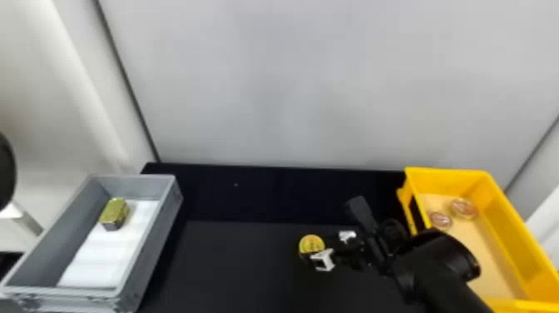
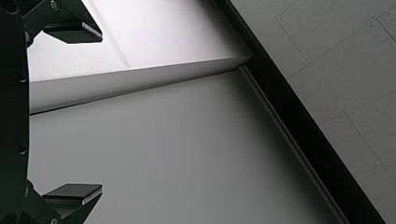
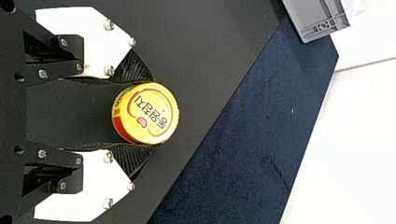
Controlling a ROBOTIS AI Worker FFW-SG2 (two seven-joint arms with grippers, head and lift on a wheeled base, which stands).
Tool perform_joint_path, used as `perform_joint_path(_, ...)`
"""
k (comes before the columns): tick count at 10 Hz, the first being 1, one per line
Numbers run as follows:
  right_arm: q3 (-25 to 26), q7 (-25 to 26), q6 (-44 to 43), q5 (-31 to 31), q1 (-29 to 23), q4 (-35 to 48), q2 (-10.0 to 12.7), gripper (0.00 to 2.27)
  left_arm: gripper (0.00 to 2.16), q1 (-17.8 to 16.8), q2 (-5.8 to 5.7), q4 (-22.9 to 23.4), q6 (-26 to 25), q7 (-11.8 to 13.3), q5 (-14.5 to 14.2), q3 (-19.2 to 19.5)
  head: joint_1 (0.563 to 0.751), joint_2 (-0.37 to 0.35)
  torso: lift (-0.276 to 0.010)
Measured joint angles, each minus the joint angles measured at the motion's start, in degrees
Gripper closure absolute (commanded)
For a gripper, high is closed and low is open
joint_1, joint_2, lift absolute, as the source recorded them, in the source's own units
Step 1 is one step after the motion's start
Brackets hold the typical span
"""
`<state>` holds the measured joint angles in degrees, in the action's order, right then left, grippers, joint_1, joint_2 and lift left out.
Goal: Pick up the round yellow can and place it in the yellow rectangular box
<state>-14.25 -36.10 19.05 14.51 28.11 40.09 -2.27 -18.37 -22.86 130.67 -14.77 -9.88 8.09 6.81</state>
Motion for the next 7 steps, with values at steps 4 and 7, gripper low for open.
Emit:
perform_joint_path(4, 1.6, -2.6, 4.0, 0.0, -3.8, 11.5, -1.4, 0.7, 0.14, 0.8, -0.26, 0.9, -1.0, 0.2, 0.0, 0.9, 0.663, 0.054, -0.009)
perform_joint_path(7, 4.3, -4.1, 7.8, -0.3, -7.0, 25.0, -4.7, 0.7, 0.14, 1.7, -1.15, 2.0, -2.3, 0.2, 0.0, 1.8, 0.663, 0.054, -0.009)
